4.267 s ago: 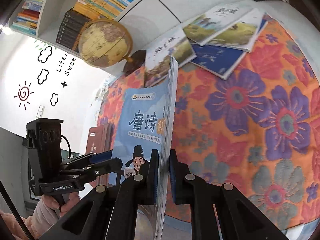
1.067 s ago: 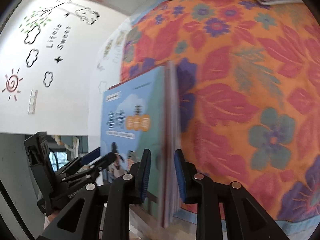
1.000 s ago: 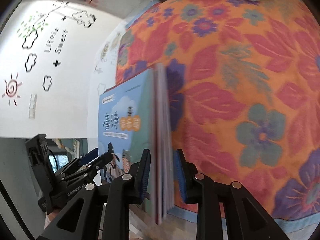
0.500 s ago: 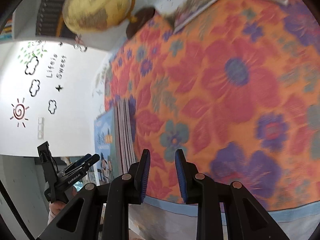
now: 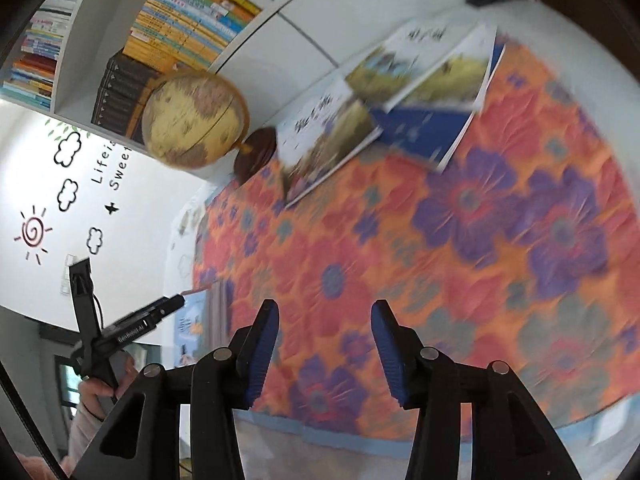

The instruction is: Organize books

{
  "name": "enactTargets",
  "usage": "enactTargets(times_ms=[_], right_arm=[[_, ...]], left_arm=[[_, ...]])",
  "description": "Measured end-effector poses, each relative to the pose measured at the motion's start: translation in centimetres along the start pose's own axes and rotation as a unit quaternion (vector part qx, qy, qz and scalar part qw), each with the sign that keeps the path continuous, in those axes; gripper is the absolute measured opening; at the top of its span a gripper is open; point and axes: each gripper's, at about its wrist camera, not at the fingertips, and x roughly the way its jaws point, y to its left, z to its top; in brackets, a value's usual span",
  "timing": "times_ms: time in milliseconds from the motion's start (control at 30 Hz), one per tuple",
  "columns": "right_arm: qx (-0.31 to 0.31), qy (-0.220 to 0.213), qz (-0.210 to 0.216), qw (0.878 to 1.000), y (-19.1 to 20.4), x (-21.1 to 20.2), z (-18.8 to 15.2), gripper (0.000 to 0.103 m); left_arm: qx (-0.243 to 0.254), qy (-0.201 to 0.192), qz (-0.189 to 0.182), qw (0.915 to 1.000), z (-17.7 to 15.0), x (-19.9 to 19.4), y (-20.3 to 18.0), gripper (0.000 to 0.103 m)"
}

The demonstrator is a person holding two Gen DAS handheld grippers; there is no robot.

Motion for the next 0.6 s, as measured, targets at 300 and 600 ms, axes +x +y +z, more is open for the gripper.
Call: enactTargets(times_ms=[300,600], right_arm=[[-0.088,-0.018,-0.036,0.995,-2.1,0.7,11.3,0.057],[-0.084,0.003,-0.037,0.996,-2.2,12.1,15.9,0.043]], left_arm=[[-0.091,-0.006,-0.055,0.9943,5.8,5.6,-4.9,0.058],[-0.142,-0.001,-0.059,0.9881,7.6,13.0,-7.4,0.058]])
